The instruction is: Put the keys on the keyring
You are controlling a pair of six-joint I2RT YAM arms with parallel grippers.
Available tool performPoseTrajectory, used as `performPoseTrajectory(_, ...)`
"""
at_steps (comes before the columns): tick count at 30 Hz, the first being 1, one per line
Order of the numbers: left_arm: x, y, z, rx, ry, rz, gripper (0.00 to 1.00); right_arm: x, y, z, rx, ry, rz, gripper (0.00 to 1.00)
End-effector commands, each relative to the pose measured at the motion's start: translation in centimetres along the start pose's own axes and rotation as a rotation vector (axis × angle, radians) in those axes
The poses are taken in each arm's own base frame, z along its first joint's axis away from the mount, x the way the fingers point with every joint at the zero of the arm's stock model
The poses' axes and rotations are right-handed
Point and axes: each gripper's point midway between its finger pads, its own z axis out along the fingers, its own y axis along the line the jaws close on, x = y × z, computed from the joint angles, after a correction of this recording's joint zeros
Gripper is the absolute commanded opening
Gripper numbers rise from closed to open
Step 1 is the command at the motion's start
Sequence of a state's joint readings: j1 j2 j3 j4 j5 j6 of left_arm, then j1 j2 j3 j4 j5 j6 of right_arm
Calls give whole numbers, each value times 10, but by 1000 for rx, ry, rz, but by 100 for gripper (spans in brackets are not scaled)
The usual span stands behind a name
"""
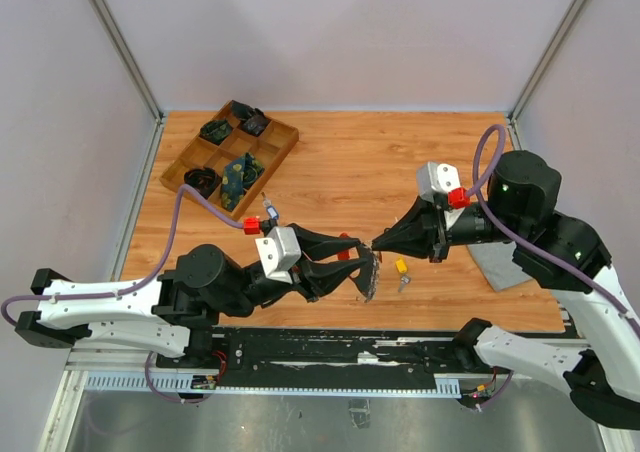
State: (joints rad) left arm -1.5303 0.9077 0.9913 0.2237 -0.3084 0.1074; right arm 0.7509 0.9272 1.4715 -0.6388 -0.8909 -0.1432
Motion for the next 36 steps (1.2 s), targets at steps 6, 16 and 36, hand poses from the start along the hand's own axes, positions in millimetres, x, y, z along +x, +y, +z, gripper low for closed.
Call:
performPoseTrajectory(6, 11, 4, -10, -31, 69, -43, 47, 55, -3, -25, 100, 384, 12, 0)
performPoseTrajectory(16, 36, -3, -15, 6, 151, -27, 67, 82, -12, -35, 182, 694, -70, 1)
performPoseTrajectory(36, 54, -2, 2, 38, 271, 203, 40, 71, 15, -15, 12, 623, -40, 1)
